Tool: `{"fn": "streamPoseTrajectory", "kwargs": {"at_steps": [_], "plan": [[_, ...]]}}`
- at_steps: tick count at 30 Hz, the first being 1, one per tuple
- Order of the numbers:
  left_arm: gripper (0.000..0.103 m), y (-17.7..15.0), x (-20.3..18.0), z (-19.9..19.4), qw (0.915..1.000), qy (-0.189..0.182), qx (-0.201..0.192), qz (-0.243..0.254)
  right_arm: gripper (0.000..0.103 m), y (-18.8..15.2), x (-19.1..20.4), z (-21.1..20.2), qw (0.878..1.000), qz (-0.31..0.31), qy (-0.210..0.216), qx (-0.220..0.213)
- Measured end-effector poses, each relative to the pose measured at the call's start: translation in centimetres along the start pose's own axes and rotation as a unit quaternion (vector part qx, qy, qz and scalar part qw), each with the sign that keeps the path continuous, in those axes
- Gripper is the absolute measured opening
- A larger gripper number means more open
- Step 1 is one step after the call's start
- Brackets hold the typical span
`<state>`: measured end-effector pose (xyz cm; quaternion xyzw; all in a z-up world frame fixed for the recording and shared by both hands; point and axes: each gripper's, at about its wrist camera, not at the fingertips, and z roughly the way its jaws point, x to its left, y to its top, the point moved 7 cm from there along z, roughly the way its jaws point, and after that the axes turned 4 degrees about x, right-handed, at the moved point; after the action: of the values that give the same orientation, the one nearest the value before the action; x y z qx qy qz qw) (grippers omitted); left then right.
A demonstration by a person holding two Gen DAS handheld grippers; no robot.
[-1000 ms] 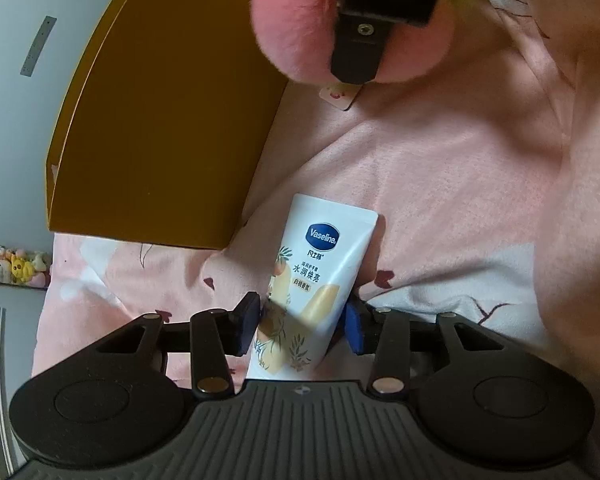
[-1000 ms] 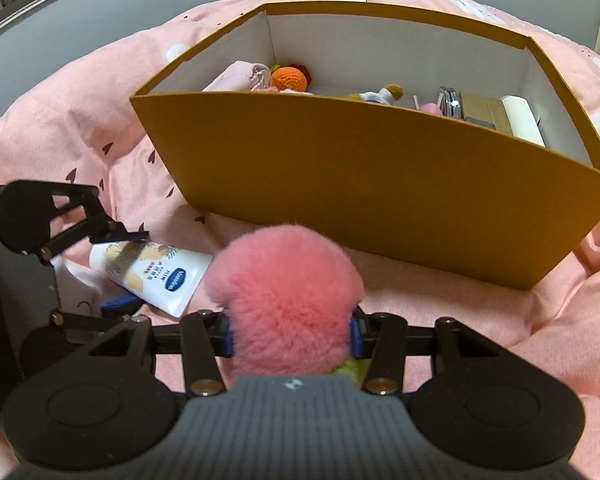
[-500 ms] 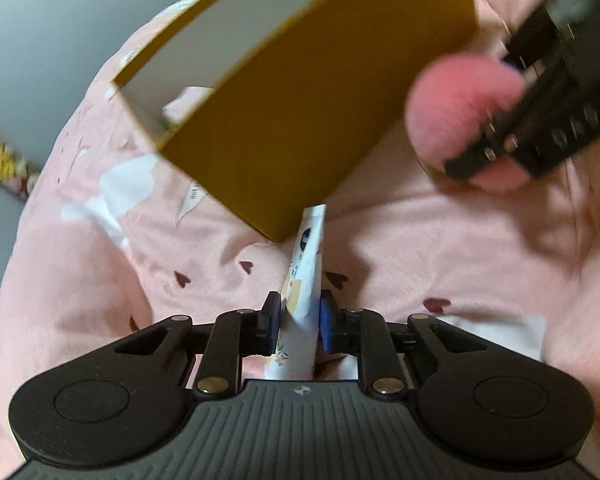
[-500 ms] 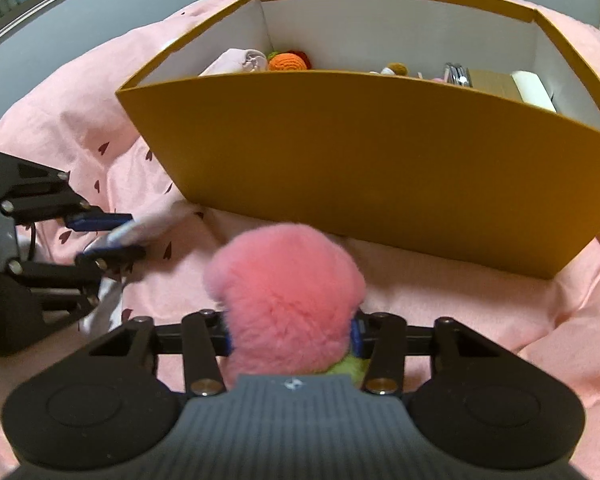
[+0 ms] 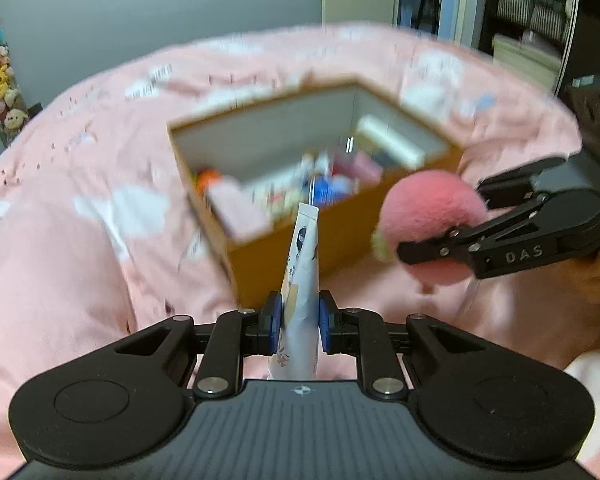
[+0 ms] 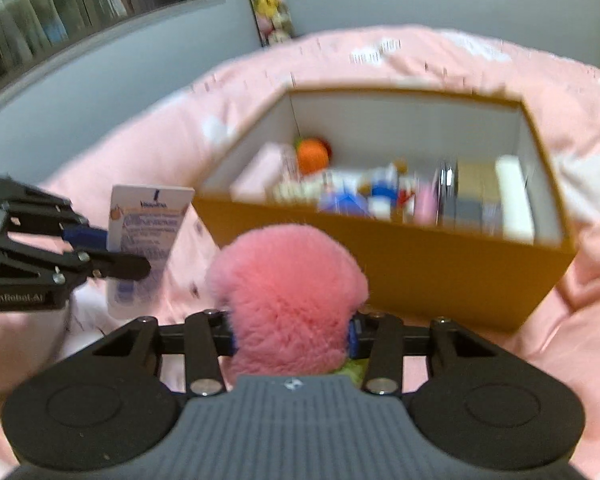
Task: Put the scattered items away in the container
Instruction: 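Lift and carry the pompom and white tube over the orange box with both tools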
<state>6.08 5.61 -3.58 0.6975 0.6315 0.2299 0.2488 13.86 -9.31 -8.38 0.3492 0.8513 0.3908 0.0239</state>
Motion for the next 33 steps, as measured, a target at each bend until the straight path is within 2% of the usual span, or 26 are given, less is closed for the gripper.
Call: {"fn": "streamPoseTrajectory", "kwargs": {"at_steps": [2, 5, 8, 12, 18, 21, 28, 33], "plan": [[0.022, 2.3, 0.5, -1.2, 0.9996, -0.011, -0.022, -0.015, 0.047, 2.1, 0.1, -1.5, 1.0, 0.001, 0.012, -0.024], [0.022, 5.9, 1.5, -1.8, 0.9983, -0.006, -0.05, -0.03, 0.047, 5.7, 0.0, -2.7, 0.999, -0.006, 0.017, -0.052], [0.022, 8.8, 2.6, -0.7, 0.997, 0.004, -0.066, -0.039, 0.047, 8.2, -0.5, -2.6, 0.997, -0.028, -0.003, -0.073], [0.022, 11.8, 3.8, 2.9, 0.9973, 0.008, -0.062, -0.038, 0.047, 10.8, -1.8, -0.3, 0.994, -0.056, -0.022, -0.09], [0.022, 13.6, 4.5, 7.5, 0.9989, 0.02, -0.041, 0.013, 0.047, 14.7, -4.5, 4.5, 0.993, -0.081, -0.029, -0.076], [0.022, 13.9, 4.3, 9.8, 0.9985, 0.022, -0.027, 0.043, 0.047, 15.8, -5.7, 6.7, 0.993, -0.098, -0.028, -0.055], [0.022, 13.9, 4.6, 15.6, 0.9966, 0.022, 0.023, 0.077, 0.047, 16.0, -7.6, 12.1, 0.985, -0.163, -0.051, 0.002], [0.022, 13.8, 5.0, 18.4, 0.9956, 0.008, 0.058, 0.072, 0.047, 15.6, -8.8, 15.1, 0.984, -0.166, -0.043, 0.055]]}}
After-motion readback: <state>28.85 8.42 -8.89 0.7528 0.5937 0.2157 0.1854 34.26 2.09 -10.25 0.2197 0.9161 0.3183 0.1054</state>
